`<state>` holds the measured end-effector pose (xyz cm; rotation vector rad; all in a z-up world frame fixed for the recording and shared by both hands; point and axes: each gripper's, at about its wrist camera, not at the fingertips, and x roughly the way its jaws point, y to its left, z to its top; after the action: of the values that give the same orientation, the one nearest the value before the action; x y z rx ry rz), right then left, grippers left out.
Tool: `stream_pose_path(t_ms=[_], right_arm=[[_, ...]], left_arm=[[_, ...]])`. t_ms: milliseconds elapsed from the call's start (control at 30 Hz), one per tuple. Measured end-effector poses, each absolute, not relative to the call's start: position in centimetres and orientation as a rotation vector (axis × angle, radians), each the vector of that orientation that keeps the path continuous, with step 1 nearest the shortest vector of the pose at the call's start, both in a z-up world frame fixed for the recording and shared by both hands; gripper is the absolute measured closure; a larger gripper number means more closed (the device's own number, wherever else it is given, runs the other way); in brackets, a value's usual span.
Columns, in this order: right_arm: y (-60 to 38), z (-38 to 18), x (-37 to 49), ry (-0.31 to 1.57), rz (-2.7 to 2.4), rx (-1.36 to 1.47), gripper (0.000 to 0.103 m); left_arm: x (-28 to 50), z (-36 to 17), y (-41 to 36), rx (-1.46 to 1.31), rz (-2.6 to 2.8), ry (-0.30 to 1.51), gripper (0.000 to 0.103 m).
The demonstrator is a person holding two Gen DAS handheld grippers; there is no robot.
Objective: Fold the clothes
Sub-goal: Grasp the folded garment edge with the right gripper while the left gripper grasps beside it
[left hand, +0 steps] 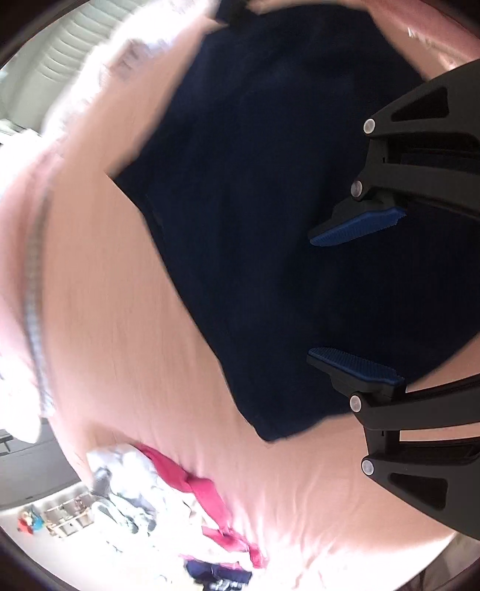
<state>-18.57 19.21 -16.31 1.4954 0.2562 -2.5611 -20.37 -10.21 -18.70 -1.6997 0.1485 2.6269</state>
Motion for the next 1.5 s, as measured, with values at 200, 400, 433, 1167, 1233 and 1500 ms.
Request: stream_pose_path(t_ms=[200, 400, 433, 1167, 1233, 1500], right_arm=[[15.0, -18.1, -23.7, 0.339, -2.491, 1.493, 0.052], [10.4, -19.6, -26.7, 0.428, -2.438, 1.417, 0.054], [9.8, -19.8, -27.1, 0.43, -2.425, 1.407, 0.067], [10.2, -17.9, -29.3, 0.242, -2.382, 1.409, 0.077], [10.7, -17.0, -27.3, 0.257, -2.37, 1.431, 0.077], [9.6, -21.4, -24.3, 0.502, -2.236, 1.605, 0.077]], left_arm=[[-20.6, -19.0, -14.9, -1.797, 2.727, 0.069, 0.031], [-22.4, -16.4, -16.6, -1.596, 2.807, -0.244, 0.037], [-22.9, -16.1, -16.1, -1.553, 2.795, -0.247, 0.037], [-26.8, -20.7, -11.0, -1.498, 2.848, -0.117, 0.059], [-25.9, -20.2, -10.4, -1.439, 2.805, -0.164, 0.059], [-24.4, -20.0, -8.0, -1.468, 2.564, -0.144, 0.059]])
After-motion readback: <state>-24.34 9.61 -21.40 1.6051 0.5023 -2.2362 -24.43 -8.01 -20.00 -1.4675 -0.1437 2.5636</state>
